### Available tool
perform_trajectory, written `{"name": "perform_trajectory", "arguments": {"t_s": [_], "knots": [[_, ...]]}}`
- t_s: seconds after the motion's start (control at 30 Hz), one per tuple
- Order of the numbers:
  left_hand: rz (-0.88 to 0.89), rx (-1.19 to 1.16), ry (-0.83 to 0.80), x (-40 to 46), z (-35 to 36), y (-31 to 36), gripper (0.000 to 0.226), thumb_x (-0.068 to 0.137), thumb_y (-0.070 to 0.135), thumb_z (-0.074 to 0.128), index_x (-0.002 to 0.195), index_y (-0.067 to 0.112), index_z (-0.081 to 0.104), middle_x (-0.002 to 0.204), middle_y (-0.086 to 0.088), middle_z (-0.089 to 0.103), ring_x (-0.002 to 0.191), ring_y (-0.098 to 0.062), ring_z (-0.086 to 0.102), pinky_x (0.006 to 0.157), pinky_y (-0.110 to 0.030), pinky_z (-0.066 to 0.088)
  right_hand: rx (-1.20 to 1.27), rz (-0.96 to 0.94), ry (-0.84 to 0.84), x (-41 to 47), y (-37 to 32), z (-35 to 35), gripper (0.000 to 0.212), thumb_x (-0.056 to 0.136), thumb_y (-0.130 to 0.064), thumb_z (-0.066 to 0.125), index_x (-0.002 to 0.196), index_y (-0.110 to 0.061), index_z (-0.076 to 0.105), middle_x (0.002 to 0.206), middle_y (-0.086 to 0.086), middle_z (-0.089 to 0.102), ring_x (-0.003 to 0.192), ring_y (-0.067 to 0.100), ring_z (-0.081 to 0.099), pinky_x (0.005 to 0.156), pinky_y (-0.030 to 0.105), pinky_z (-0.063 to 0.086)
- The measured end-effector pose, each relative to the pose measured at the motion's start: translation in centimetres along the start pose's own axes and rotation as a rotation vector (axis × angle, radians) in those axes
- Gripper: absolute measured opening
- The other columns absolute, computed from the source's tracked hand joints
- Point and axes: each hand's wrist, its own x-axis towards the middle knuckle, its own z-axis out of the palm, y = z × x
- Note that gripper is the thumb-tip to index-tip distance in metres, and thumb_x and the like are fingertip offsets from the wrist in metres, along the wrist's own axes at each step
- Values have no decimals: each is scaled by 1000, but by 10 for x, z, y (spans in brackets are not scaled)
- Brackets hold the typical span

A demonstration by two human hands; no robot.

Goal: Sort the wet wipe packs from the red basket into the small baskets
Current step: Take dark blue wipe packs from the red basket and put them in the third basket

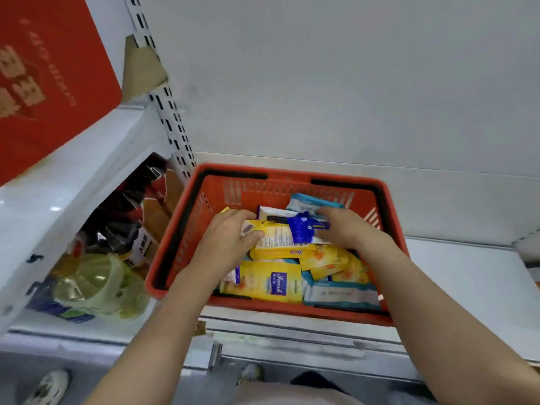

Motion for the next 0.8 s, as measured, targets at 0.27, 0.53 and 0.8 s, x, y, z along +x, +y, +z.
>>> {"name": "perform_trajectory", "arguments": {"t_s": [0.27,0.53,0.8], "knots": [[58,4,-248,54,8,-9,48,88,51,63,128,25,59,128,-2,59,119,-23,52,96,-40,45,-61,225,-42,1,16,4,65,60,-72,77,97,-21,62,100,2,67,90,22,60,73,33,50],[36,-39,-482,74,23,-2,55,89,57,59,137,32,54,143,4,52,130,-21,46,99,-34,42,532,358,467,-25,29,-2,41,75,-44,82,81,-22,47,78,-6,62,75,16,65,68,40,54],[-46,-110,-542,75,-2,-13,43,83,57,66,123,39,64,129,11,60,119,-13,55,98,-34,46,875,215,220,-28,6,2,41,75,-40,83,97,-25,52,94,-4,72,72,9,74,57,28,59]]}}
